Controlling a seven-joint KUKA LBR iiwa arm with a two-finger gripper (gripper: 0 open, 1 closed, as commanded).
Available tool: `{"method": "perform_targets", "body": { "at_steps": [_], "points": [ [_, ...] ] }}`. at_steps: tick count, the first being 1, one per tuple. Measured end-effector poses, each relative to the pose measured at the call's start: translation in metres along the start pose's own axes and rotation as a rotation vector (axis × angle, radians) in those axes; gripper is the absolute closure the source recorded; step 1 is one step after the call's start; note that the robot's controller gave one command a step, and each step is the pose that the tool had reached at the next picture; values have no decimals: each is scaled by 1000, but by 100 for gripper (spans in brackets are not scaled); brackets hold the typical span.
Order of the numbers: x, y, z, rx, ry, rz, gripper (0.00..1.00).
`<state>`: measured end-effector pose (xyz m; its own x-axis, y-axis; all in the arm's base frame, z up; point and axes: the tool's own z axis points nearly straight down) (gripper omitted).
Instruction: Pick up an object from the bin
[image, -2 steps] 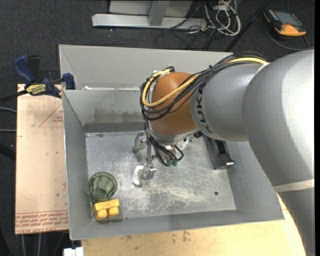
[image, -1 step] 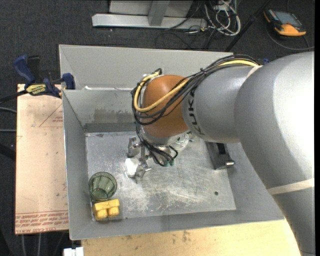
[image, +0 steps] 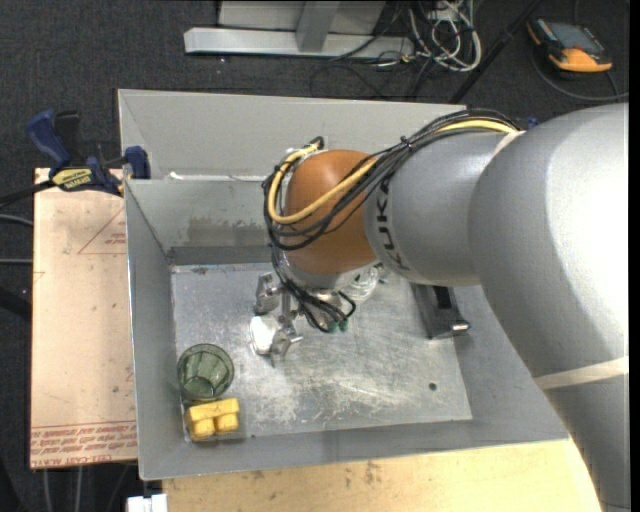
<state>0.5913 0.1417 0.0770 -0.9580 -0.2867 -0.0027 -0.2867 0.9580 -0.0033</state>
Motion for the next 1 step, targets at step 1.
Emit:
{"method": "perform_targets", "body": {
  "at_steps": [1],
  "points": [
    [6,13,-123,-4,0,63,100]
  ]
}}
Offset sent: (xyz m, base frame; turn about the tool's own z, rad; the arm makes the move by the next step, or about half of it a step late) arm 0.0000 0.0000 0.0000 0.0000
